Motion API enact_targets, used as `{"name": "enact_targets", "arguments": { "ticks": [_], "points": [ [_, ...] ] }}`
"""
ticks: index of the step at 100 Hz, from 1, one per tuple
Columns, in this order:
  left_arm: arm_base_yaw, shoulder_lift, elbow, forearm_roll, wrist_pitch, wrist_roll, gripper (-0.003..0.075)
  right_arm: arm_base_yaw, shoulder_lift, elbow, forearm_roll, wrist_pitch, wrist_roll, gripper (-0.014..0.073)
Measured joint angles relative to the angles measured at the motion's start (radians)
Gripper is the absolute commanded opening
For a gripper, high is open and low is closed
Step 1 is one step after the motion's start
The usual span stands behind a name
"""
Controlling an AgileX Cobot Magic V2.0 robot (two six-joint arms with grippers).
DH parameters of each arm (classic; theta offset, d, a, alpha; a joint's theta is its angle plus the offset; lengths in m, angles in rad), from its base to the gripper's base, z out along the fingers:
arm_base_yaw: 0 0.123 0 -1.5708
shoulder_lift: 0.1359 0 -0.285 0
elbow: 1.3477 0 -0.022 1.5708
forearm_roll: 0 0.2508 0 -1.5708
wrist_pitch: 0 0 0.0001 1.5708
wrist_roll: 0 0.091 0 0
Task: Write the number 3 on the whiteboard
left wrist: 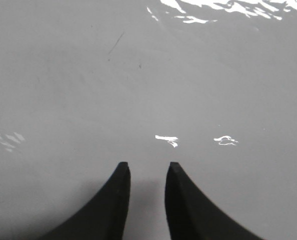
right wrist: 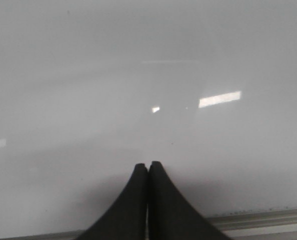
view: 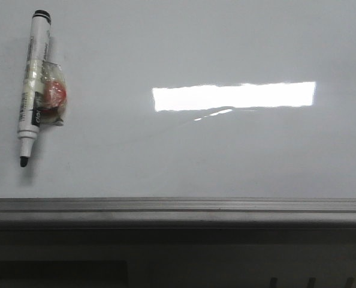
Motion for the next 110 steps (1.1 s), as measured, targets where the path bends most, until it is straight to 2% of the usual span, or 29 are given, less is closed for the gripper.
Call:
{"name": "enact_targets", "arguments": {
  "ticks": [30, 46, 61, 72, 85, 98, 103, 110],
  "points": [
    [-0.003, 0.000, 0.000, 0.014, -0.095, 0.002, 0.0281, 0.000, 0.000, 0.000, 0.014, 0.026, 0.000, -0.0064],
    [-0.074, 0.000, -0.009, 0.017, -0.078, 0.006, 0.0281, 0.000, 0.000, -0.034, 0.025, 0.060, 0.000, -0.0064],
    [-0.247, 0.000, -0.036, -0.010, -0.064, 0.008, 0.0285, 0.000, 0.000, -0.058, 0.026, 0.099, -0.004, -0.0064],
    [-0.415, 0.000, -0.067, -0.060, -0.064, 0.008, 0.0284, 0.000, 0.000, -0.066, 0.026, 0.110, -0.015, -0.0064],
    [-0.606, 0.022, -0.072, -0.078, -0.095, 0.008, 0.0285, 0.000, 0.000, -0.068, 0.026, 0.112, -0.015, -0.0064],
    [-0.736, 0.091, -0.072, -0.097, -0.157, 0.008, 0.0291, 0.000, 0.000, -0.068, 0.026, 0.112, -0.015, -0.0064],
    [-0.769, 0.129, -0.072, -0.111, -0.190, 0.008, 0.0330, 0.001, 0.000, -0.068, 0.026, 0.112, -0.021, -0.0064],
    [-0.804, 0.187, -0.072, -0.123, -0.237, 0.008, 0.0439, 0.005, 0.000, -0.068, 0.026, 0.112, -0.021, -0.0064]
  ]
}}
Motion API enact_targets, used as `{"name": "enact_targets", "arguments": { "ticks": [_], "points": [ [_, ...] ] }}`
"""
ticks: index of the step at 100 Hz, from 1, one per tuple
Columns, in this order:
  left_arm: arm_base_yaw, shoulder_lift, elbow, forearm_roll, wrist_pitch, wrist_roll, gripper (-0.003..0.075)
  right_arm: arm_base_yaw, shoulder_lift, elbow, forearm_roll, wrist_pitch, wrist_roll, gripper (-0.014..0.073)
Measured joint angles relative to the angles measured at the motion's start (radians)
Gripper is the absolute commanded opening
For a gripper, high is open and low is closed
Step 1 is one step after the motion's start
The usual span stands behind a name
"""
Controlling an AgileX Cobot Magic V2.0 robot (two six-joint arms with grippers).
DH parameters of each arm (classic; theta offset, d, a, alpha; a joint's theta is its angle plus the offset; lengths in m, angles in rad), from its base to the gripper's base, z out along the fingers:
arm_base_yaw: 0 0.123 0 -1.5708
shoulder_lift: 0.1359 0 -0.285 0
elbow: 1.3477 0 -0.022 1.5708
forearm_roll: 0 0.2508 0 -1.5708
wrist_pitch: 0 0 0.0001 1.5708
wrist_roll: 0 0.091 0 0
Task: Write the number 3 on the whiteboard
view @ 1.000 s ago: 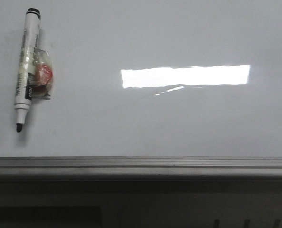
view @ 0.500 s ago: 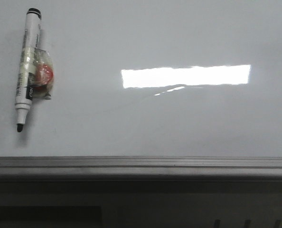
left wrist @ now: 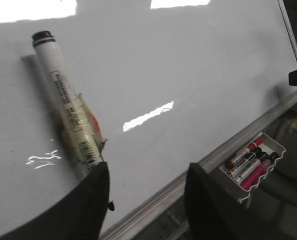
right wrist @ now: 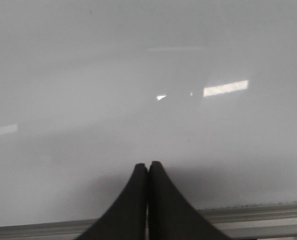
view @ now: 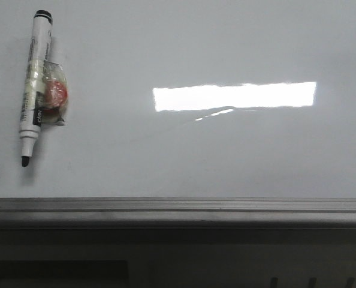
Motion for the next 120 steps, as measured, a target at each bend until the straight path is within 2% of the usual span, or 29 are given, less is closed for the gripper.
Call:
{"name": "enact_targets", "arguments": {
  "ticks": [5, 11, 58, 69, 81, 99, 111, 120],
  "points": [
    [-0.016, 0.039, 0.000, -0.013, -0.030, 0.000, 0.0519, 0.005, 0.000, 0.000, 0.000, 0.000, 0.000, -0.0064],
    [-0.021, 0.083, -0.004, -0.043, -0.056, 0.000, 0.0559, 0.012, 0.000, 0.000, 0.000, 0.000, 0.000, -0.0064],
    [-0.024, 0.323, -0.012, -0.203, -0.210, 0.000, 0.0521, 0.036, 0.000, 0.000, 0.000, -0.004, 0.000, -0.0064],
    [-0.024, 0.364, -0.012, -0.244, -0.255, 0.000, 0.0489, 0.036, 0.000, 0.000, 0.000, -0.004, 0.000, -0.0064],
    [-0.025, 0.402, -0.016, -0.267, -0.295, 0.000, 0.0365, 0.036, 0.000, 0.000, 0.000, -0.004, 0.000, -0.0064],
    [-0.025, 0.448, -0.018, -0.298, -0.312, 0.002, -0.0020, 0.036, 0.000, 0.000, 0.000, -0.004, 0.000, -0.0064],
    [-0.025, 0.458, -0.018, -0.300, -0.312, 0.019, -0.0020, 0.068, 0.000, -0.002, 0.000, 0.005, -0.002, -0.0064],
    [-0.025, 0.458, -0.018, -0.300, -0.312, 0.023, -0.0020, 0.129, 0.000, -0.002, 0.000, 0.005, -0.002, -0.0064]
  ]
}}
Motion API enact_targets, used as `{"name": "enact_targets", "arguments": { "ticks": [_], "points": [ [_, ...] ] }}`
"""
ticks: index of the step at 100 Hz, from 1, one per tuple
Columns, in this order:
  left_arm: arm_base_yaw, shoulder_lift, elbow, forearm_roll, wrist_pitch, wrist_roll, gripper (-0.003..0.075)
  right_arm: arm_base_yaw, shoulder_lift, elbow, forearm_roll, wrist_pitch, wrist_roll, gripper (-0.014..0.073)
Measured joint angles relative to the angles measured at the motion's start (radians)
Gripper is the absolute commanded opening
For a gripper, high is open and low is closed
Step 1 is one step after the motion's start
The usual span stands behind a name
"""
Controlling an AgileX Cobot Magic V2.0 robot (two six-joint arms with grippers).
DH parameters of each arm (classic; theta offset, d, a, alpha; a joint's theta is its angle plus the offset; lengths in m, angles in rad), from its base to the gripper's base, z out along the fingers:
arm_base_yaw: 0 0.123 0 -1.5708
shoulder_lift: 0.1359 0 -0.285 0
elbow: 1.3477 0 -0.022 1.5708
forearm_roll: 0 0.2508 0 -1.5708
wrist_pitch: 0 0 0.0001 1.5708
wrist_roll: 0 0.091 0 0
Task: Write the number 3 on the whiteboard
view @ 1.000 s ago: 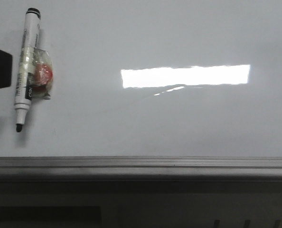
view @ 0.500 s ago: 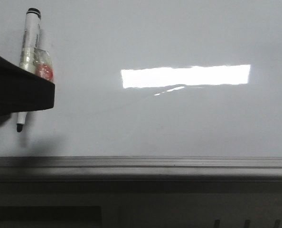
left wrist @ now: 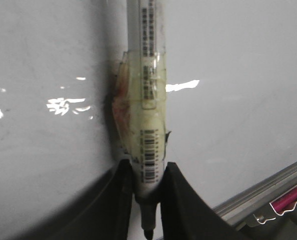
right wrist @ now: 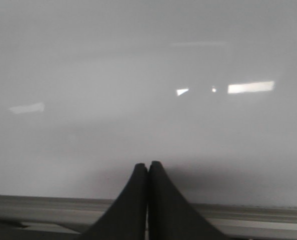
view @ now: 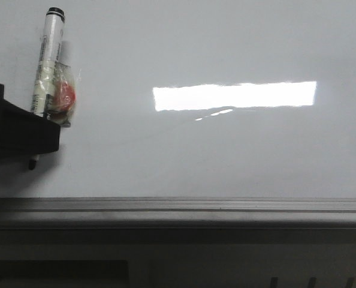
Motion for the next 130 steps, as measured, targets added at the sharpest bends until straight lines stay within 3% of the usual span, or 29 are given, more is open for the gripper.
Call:
{"name": "enact_targets", "arguments": {
  "ticks": [15, 44, 75, 103, 130],
  "points": [
    [0.000, 0.000, 0.000, 0.052, 0.000, 0.002, -0.0020, 0.148, 0.000, -0.012, 0.000, 0.009, 0.000, -0.0064],
    [0.002, -0.017, 0.000, 0.446, 0.013, 0.005, -0.0020, 0.385, 0.050, -0.136, 0.000, 0.013, -0.094, -0.0047],
    [0.002, -0.018, 0.000, 0.843, -0.047, 0.009, -0.0020, 0.585, 0.263, -0.258, 0.000, 0.000, -0.215, 0.0297],
    [0.002, 0.039, 0.000, 0.977, -0.111, 0.012, -0.0020, 0.814, 0.423, -0.344, 0.000, -0.127, -0.259, 0.0301],
    [0.002, 0.114, 0.000, 1.019, -0.192, 0.012, -0.0020, 0.865, 0.568, -0.395, -0.004, -0.203, -0.263, 0.0297]
  ]
}}
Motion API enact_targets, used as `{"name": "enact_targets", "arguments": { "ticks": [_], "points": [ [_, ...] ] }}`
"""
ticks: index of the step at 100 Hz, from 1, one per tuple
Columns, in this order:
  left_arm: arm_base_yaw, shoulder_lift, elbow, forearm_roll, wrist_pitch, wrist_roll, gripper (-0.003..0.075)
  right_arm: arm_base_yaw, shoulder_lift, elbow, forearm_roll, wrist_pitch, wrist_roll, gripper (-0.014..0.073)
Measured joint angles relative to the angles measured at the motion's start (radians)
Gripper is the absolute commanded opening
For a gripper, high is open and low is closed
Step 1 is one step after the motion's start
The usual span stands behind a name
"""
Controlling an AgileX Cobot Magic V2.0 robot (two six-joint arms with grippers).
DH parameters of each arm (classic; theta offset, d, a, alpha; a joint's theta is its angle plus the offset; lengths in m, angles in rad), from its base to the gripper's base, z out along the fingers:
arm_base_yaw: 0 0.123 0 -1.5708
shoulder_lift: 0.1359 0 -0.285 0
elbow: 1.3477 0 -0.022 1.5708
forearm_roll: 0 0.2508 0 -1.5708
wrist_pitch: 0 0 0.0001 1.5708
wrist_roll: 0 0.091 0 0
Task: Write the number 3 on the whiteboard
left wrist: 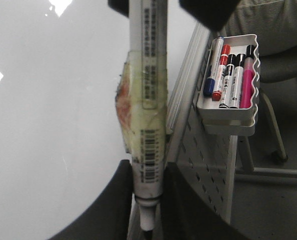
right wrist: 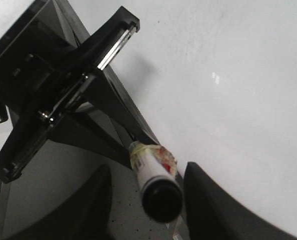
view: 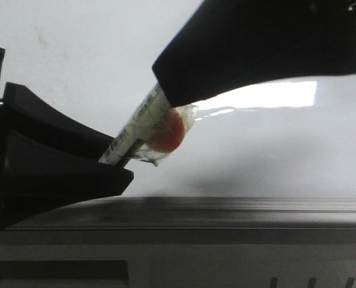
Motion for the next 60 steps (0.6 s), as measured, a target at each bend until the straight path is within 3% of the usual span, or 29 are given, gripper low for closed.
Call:
{"name": "enact_targets", "arguments": {
  "ticks": [21, 26, 34, 51, 60],
  "points": [
    [0.000, 0.008, 0.000, 0.000, -0.006, 0.000, -0.0020, 0.000, 0.021, -0.015, 0.000, -0.008, 0.000, 0.0188],
    [0.000, 0.008, 0.000, 0.000, -0.011, 0.000, -0.0020, 0.000, 0.021, -0.017, 0.000, -0.008, 0.000, 0.0121],
    [0.000, 0.008, 0.000, 0.000, -0.015, 0.000, -0.0020, 0.000, 0.021, -0.018, 0.000, -0.008, 0.000, -0.0071],
    [0.002, 0.010, 0.000, 0.006, -0.018, 0.003, -0.0002, 0.005, 0.021, -0.019, 0.002, -0.005, 0.000, -0.0064],
    [0.002, 0.010, 0.000, 0.006, -0.019, 0.003, 0.0111, 0.005, 0.021, -0.019, 0.002, -0.005, 0.000, -0.0064]
  ]
}}
